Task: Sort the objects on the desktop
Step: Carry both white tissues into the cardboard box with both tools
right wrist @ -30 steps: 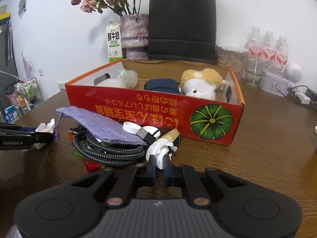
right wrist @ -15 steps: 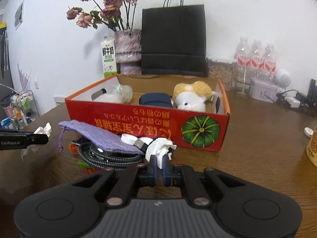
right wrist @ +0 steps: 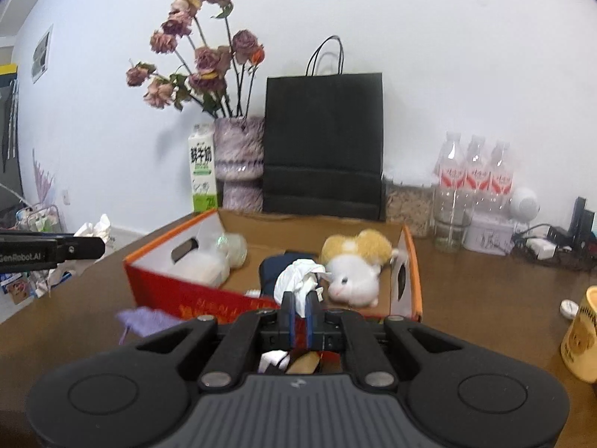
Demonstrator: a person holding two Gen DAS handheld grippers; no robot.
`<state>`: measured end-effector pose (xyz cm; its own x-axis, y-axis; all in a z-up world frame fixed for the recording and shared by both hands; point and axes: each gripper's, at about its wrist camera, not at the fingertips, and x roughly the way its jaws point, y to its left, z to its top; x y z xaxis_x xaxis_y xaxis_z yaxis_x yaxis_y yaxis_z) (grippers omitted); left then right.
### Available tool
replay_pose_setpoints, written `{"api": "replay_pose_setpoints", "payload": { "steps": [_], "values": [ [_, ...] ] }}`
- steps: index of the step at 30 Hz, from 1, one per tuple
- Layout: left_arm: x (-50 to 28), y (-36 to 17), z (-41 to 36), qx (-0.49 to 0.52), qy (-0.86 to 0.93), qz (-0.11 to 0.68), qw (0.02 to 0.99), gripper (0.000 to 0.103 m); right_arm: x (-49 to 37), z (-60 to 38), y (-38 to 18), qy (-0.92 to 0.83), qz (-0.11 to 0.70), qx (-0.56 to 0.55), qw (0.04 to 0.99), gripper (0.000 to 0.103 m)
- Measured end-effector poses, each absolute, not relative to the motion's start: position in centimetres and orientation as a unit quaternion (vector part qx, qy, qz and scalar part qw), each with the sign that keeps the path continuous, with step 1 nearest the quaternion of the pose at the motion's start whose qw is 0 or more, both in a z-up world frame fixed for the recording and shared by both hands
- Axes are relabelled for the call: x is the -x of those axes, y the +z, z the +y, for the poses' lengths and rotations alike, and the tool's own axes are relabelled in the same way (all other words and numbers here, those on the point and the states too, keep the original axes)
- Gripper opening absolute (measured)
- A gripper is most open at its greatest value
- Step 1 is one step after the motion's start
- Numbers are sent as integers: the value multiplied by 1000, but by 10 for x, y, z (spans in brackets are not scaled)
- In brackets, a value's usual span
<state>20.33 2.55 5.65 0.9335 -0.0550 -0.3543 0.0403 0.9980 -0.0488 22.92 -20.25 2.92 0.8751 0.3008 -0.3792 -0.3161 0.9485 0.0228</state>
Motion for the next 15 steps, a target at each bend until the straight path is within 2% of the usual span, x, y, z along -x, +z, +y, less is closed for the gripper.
{"api": "replay_pose_setpoints", "payload": {
  "steps": [15],
  "values": [
    [-286,66,-11,19,-28,173,984,22,-297,-196,40,134,182,-6,974,5]
  ]
}}
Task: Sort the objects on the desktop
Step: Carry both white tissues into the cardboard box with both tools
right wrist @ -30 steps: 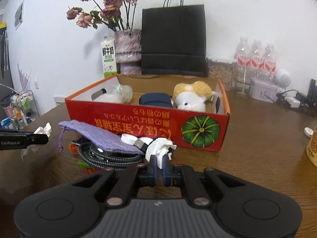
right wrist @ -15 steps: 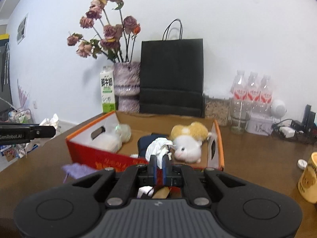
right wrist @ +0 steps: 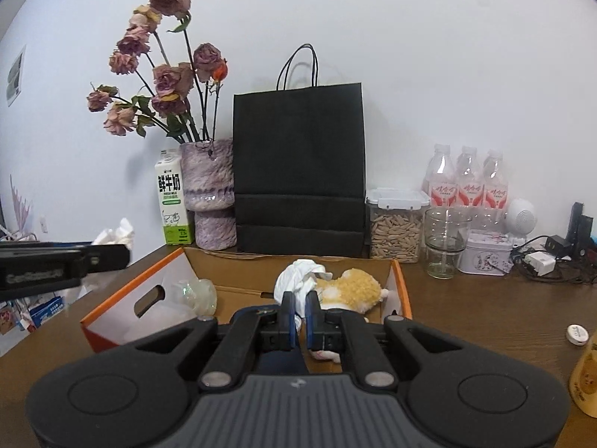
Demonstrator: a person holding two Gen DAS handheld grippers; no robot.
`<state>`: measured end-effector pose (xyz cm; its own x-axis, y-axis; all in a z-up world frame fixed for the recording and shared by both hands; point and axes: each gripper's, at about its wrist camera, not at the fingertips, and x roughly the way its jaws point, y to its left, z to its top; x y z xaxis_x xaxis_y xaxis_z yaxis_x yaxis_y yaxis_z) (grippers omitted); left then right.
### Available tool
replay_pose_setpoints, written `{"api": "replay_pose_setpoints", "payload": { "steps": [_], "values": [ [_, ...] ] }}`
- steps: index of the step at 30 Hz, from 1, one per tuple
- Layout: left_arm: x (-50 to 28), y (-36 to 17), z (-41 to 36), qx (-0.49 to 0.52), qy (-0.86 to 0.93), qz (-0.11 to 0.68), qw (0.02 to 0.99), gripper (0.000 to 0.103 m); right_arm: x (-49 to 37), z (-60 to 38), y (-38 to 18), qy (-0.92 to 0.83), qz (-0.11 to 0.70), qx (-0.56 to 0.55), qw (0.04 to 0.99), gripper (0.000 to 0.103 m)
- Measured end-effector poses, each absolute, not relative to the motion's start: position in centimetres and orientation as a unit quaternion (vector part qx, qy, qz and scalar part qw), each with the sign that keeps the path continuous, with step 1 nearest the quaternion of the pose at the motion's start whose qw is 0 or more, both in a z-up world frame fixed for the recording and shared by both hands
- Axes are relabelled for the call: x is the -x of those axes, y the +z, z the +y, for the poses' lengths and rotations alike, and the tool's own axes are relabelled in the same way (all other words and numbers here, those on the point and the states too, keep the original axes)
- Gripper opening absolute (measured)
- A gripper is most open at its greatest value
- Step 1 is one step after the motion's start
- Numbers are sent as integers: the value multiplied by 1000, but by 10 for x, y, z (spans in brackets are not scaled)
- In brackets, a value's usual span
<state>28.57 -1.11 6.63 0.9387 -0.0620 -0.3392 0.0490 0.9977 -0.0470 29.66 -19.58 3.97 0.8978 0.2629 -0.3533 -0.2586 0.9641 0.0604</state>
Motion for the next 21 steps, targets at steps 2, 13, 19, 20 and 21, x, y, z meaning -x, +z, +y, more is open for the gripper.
{"api": "replay_pose_setpoints", "payload": {
  "steps": [2,13,19,20,21],
  "values": [
    [-299,63,-13,22,-25,180,983,22,-302,-195,36,129,183,-4,975,5],
    [-328,22,-19,1,-29,243,970,22,-319,-198,3,118,222,3,968,5],
    [-331,11,-21,-3,-30,263,964,22,-318,-196,-2,113,221,11,969,5],
    [-332,10,-21,-3,-30,265,964,22,-318,-196,-2,113,221,11,969,5],
    [-332,9,-21,-4,-31,267,963,22,-318,-196,-2,113,221,11,969,5]
  ]
}}
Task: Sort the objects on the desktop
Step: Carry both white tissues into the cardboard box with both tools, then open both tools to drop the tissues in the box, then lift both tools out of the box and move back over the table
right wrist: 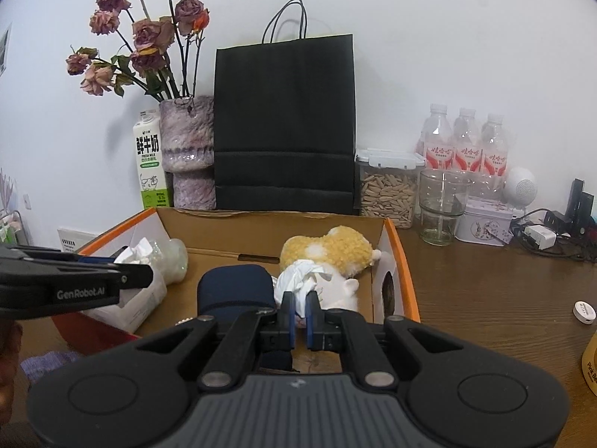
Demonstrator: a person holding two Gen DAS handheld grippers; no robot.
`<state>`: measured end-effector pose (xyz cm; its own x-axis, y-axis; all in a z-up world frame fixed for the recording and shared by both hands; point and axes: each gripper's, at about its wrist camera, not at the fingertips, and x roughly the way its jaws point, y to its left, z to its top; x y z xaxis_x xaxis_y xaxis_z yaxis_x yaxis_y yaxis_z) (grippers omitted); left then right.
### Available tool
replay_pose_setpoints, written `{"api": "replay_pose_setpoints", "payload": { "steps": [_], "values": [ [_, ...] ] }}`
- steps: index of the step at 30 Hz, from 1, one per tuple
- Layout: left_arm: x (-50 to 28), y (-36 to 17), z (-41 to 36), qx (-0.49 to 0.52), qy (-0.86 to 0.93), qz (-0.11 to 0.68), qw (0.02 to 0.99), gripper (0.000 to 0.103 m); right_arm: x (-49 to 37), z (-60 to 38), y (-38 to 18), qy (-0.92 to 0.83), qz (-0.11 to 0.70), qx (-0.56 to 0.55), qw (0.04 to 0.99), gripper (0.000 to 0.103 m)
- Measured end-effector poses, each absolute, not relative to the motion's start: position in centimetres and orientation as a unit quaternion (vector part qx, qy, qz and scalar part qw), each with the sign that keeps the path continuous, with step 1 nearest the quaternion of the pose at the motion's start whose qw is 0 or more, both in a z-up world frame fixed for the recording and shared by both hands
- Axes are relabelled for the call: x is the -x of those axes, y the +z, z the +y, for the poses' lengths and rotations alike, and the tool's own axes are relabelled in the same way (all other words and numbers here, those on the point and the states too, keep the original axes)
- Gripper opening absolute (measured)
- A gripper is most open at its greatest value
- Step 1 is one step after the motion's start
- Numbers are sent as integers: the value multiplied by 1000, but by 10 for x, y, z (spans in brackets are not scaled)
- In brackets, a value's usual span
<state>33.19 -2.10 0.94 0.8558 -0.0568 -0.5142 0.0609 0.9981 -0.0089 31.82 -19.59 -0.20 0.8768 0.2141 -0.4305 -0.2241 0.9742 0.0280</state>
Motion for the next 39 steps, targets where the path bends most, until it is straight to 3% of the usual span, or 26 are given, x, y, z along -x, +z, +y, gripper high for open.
{"api": "replay_pose_setpoints", "payload": {
  "steps": [7,11,12,13,14,15,17,19,21,39],
  "values": [
    [-333,5,-24,-12,-29,275,961,25,-317,-197,-2,113,222,9,968,6],
    [-333,4,-24,-19,-17,274,961,38,-316,-197,-1,115,223,9,968,13],
    [-333,4,-24,-19,-13,274,961,46,-315,-197,-2,115,224,10,968,13],
    [-333,4,-24,-21,-8,274,962,58,-315,-197,-2,116,225,11,967,21],
    [-332,5,-24,-22,-3,270,963,70,-315,-198,-2,115,226,10,967,34],
    [-331,6,-23,-22,0,263,965,77,-314,-198,-2,114,226,9,967,44],
    [-328,7,-23,-25,6,255,966,94,-313,-198,-1,112,224,12,968,82],
    [-326,8,-23,-27,11,249,968,103,-311,-197,0,112,217,15,970,95],
    [-323,9,-21,-20,12,240,970,103,-308,-196,2,115,214,16,970,101],
    [-314,14,-17,-6,13,230,973,103,-308,-196,4,110,218,15,970,103]
  ]
}}
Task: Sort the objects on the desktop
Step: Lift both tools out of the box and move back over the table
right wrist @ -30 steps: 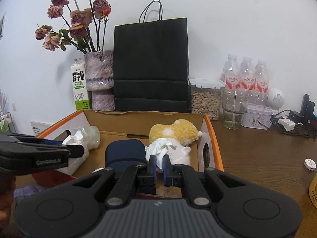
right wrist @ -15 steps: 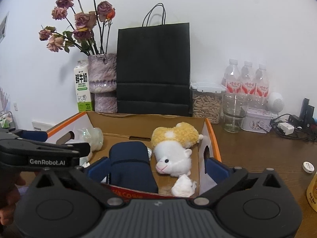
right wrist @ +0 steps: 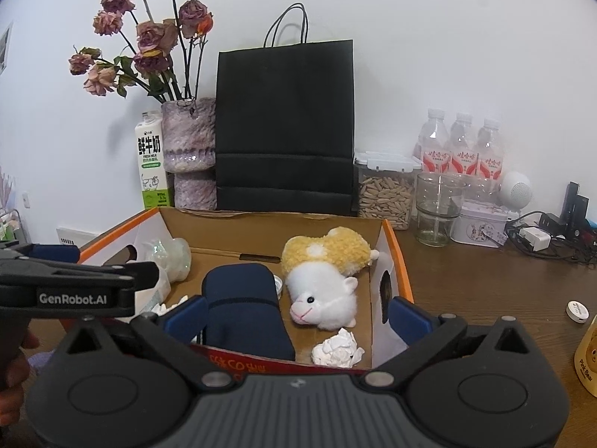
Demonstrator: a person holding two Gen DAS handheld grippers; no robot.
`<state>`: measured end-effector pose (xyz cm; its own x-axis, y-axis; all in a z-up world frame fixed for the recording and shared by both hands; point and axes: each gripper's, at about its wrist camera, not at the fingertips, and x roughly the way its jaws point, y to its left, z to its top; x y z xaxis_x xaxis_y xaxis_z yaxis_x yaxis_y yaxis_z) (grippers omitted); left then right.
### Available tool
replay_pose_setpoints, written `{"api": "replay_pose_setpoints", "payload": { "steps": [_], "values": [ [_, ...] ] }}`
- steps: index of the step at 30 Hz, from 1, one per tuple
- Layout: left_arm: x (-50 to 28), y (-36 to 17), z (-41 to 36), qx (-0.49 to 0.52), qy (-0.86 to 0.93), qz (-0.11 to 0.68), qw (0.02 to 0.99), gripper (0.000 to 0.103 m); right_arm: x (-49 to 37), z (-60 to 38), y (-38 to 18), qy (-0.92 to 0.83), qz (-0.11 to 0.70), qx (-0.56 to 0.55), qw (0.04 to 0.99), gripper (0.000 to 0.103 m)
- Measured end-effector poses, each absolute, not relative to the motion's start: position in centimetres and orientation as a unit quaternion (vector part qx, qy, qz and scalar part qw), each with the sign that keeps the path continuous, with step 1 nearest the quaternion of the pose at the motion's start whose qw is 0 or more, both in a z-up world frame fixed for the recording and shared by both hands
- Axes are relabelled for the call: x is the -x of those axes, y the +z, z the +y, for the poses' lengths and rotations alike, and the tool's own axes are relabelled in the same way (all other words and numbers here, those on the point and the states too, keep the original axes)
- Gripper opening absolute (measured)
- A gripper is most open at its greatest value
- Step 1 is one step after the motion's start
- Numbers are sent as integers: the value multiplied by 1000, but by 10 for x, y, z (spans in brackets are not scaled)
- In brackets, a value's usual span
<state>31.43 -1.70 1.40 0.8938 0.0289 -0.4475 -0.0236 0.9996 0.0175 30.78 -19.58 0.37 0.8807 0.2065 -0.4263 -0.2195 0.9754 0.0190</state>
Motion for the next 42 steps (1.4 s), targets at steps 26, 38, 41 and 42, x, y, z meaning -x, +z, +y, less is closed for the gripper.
{"api": "replay_pose_setpoints", "payload": {
  "steps": [26,38,41,42],
  "values": [
    [-262,54,-2,10,18,170,985,103,-254,-191,42,134,183,29,973,103],
    [-219,61,14,3,10,165,986,103,-211,-204,35,135,195,39,971,103],
    [-211,58,20,-1,16,169,985,103,-201,-207,28,133,206,39,969,103],
    [-208,56,21,-2,17,171,985,103,-198,-208,25,134,211,39,968,103]
  ]
}}
